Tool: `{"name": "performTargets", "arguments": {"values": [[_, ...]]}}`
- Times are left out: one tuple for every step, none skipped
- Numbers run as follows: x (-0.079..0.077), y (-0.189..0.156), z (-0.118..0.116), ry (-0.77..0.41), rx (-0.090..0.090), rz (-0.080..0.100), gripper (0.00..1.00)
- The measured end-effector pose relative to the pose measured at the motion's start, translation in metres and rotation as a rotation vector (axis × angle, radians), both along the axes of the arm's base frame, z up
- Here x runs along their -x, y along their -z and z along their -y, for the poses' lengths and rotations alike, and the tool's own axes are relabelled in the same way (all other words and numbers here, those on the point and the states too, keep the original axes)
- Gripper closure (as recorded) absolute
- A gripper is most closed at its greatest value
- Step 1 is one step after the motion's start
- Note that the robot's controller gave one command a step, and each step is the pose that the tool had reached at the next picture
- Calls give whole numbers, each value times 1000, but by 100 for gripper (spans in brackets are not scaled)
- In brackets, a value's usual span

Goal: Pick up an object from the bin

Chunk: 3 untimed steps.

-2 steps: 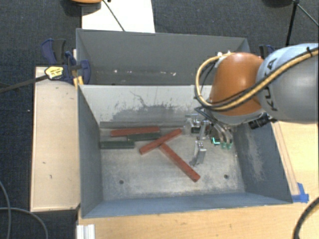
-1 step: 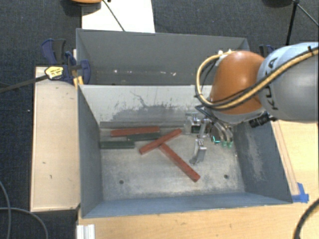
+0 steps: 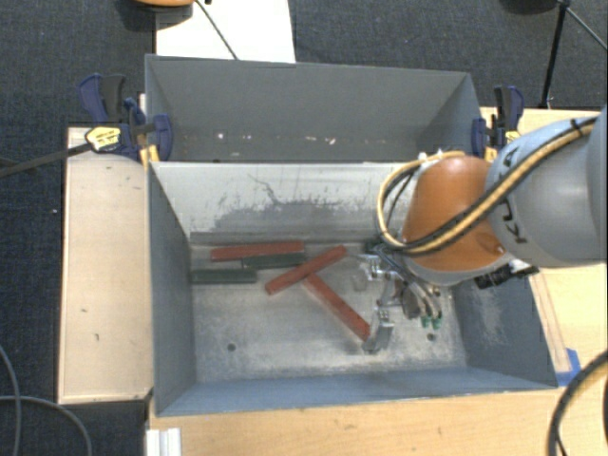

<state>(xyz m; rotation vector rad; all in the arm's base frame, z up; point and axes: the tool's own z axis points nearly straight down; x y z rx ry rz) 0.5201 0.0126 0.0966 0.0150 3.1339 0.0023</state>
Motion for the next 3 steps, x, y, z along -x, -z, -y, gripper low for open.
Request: {"name": "performTargets", "arguments": {"values": [[-13,26,4,161,0,-6,100],[-13,26,4,161,0,-6,100],[-48,-111,-27,145,0,-4,100]]}}
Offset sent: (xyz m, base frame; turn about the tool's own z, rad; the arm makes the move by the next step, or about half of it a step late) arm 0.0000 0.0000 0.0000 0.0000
